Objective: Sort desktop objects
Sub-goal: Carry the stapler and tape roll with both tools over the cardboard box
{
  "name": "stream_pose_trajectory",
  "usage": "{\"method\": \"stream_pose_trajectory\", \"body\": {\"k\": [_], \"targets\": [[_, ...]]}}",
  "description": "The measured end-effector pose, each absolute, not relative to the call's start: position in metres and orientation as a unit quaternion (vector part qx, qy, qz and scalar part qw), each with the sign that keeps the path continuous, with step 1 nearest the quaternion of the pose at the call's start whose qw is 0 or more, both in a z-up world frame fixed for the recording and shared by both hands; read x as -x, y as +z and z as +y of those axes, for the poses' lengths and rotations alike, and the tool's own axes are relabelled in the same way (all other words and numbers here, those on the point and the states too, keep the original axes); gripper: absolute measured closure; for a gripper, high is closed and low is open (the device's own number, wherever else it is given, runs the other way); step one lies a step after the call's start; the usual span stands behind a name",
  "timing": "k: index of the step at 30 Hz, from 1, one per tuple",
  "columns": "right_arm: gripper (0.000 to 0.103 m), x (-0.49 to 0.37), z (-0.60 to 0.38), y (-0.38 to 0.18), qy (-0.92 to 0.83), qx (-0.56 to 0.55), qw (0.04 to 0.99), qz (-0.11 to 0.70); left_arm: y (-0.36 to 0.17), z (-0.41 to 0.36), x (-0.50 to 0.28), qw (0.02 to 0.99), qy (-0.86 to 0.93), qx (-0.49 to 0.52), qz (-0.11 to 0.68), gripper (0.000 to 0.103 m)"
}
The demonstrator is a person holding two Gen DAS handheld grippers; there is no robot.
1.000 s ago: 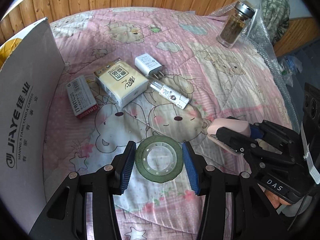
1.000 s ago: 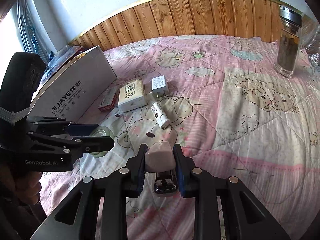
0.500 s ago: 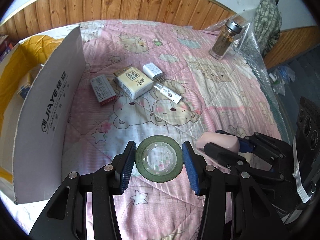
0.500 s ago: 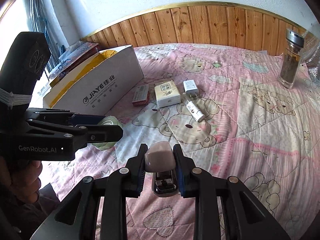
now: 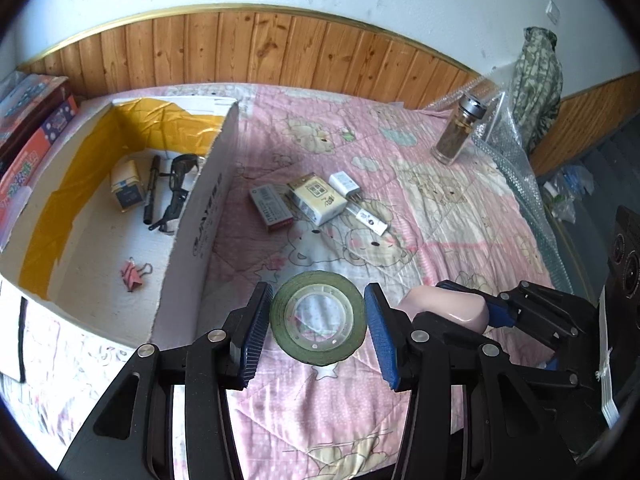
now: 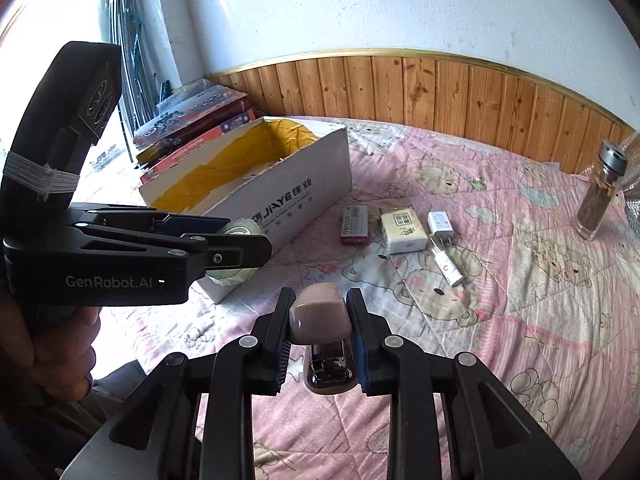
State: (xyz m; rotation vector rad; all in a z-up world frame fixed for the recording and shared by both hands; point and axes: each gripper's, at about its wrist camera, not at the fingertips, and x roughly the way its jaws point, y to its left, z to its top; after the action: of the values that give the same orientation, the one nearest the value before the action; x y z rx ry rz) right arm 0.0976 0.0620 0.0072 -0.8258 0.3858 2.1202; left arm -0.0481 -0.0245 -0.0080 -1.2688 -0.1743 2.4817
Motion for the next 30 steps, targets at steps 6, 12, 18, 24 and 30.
{"method": "stream_pose_trajectory", "body": {"k": [6,12,18,24,30], "targets": [[0.076,-0.070,0.042,0.025,0.851,0.329,0.392,0.121,0.005,-0.056,0.037,0.164,0.884,0.429,-0.091,0.054],[0.076,-0.044,0.031,0.042,0.860,0.327,0.380,0.094,0.020,-0.087,0.032,0.157,0.892,0.408,-0.113,0.054],[0.076,-0.015,0.027,0.055,0.869,0.326,0.365,0.074,0.026,-0.123,0.032,0.143,0.895,0.398,-0.140,0.054],[0.076,0.011,0.028,0.066,0.877,0.326,0.348,0.062,0.027,-0.159,0.037,0.123,0.897,0.391,-0.167,0.054],[0.076,0.036,0.030,0.072,0.883,0.329,0.333,0.048,0.027,-0.190,0.046,0.106,0.899,0.384,-0.181,0.054]]}}
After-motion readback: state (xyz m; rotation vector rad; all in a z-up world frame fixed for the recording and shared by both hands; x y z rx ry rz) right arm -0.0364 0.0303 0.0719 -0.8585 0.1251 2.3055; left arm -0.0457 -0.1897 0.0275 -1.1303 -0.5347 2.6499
